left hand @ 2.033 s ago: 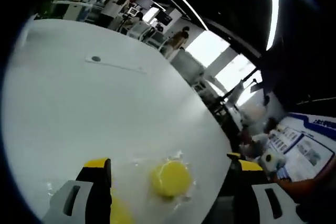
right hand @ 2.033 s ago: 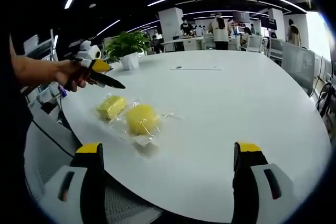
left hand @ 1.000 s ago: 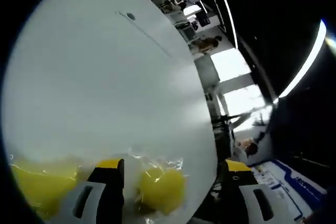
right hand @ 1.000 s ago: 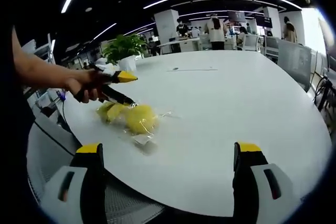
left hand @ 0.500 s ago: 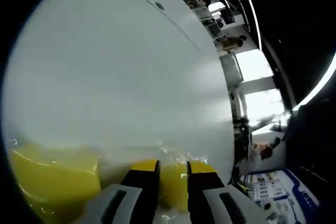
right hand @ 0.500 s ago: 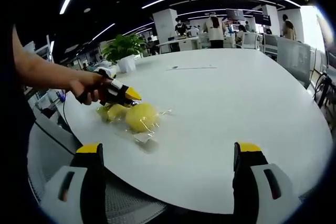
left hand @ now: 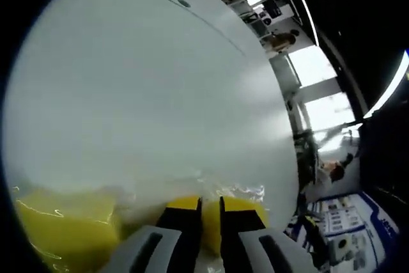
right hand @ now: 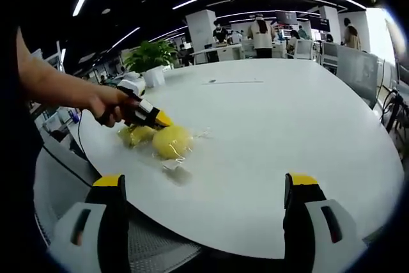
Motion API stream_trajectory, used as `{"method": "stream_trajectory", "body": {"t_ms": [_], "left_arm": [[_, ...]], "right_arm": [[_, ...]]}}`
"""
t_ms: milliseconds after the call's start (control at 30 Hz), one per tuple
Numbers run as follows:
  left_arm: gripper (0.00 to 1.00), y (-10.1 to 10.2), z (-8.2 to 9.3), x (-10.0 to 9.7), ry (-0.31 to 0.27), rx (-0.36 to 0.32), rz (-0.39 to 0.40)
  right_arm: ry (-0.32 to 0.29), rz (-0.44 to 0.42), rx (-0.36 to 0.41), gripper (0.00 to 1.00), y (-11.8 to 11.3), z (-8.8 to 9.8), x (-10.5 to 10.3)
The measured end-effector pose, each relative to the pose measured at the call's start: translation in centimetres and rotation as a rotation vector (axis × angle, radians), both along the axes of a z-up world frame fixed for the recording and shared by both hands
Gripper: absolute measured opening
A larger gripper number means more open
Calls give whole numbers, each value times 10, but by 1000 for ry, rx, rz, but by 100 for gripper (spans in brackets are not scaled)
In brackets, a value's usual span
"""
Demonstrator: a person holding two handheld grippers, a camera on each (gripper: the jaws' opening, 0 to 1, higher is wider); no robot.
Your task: Compare the silicone blocks by pressing each to a similar depth, holding the contact briefly, and releasing to observe deformation and rebound differences across the visible hardness samples.
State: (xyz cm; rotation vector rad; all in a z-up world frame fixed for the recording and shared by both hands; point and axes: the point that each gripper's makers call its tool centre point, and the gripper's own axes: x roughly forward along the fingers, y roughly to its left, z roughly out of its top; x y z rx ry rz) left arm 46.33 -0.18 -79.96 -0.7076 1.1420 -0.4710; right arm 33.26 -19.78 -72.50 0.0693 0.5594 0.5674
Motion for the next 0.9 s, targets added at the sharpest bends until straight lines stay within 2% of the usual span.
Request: {"method": "stream_trajectory", "body": {"t_ms": [167,667,800,900], "left_arm": [[0,-1,-1,-3,10,8,-18],[0,0,-2,-2,-15,24,-37],[0,-1,1,0,-1,8,-6],[0,-3,7,-1,-7,-4,-15]], "right_arm": [[3,-3,-2,96,-2,-1,-2],[12,4,-11,96,-1,-3,0],[10,2,-8,96,-1,-2,1],[14,0,-7,96,-2,-3,1]]}}
